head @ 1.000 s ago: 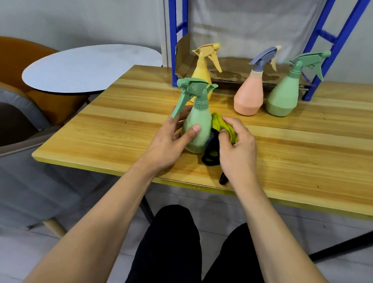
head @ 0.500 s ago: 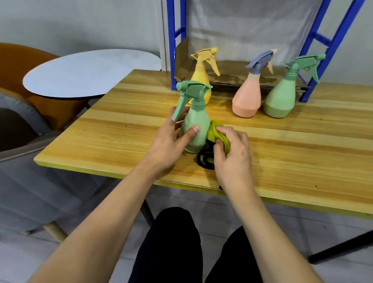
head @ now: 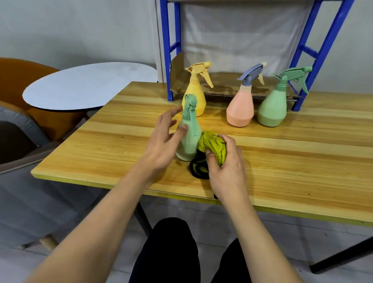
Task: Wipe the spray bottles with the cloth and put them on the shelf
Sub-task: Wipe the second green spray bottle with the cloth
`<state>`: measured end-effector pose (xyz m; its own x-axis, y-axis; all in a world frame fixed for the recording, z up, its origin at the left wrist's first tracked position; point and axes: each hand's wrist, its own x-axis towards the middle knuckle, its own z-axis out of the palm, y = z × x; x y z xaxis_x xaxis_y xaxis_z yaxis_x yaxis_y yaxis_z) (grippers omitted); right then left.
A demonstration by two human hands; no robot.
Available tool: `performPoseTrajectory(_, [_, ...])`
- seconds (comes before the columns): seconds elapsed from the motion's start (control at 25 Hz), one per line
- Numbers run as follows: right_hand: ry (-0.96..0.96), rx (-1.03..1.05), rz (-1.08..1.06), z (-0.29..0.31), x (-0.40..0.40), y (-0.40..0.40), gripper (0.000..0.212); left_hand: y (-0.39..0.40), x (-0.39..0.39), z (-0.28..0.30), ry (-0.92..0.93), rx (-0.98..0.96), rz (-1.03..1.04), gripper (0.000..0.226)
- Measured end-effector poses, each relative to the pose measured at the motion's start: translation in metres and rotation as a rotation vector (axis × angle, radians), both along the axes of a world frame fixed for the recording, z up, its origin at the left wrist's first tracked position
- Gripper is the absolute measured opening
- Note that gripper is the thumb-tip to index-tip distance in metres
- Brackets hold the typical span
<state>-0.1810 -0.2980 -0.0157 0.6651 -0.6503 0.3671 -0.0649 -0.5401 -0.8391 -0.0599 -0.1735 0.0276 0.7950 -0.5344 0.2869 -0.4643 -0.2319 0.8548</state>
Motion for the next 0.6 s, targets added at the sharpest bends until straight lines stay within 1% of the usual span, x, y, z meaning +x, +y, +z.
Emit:
performPoseTrajectory(0.08, [-0.028,0.004,0.005,-0.002,0.001,0.0,0.043,0.008,0.011,0.005,0.07,-0.039,-0.146,0.045])
performPoseTrajectory(0.12, [-0.048,0.028,0.006,-0.001,0.002,-0.001,0.041,0.01,0.015,0.005,0.039,-0.017,-0.164,0.045])
performPoseTrajectory(0.24, [-0.126,0.116,0.05,0.01,0.007,-0.001,0.034,0.012,0.015,0.0,-0.072,0.032,-0.161,0.044])
performPoseTrajectory(0.4, [-0.276,0.14,0.203,0.038,0.025,-0.005,0.039,0.01,0.012,-0.004,-0.174,0.003,-0.151,0.042])
performPoseTrajectory(0.48, [-0.232,0.109,0.203,0.036,0.024,-0.011,0.038,0.008,0.014,-0.005,-0.165,-0.02,-0.137,0.042])
performPoseTrajectory(0.6, [-0.075,0.056,0.067,0.015,0.01,-0.017,0.033,0.005,0.011,-0.006,-0.11,-0.041,-0.117,0.044])
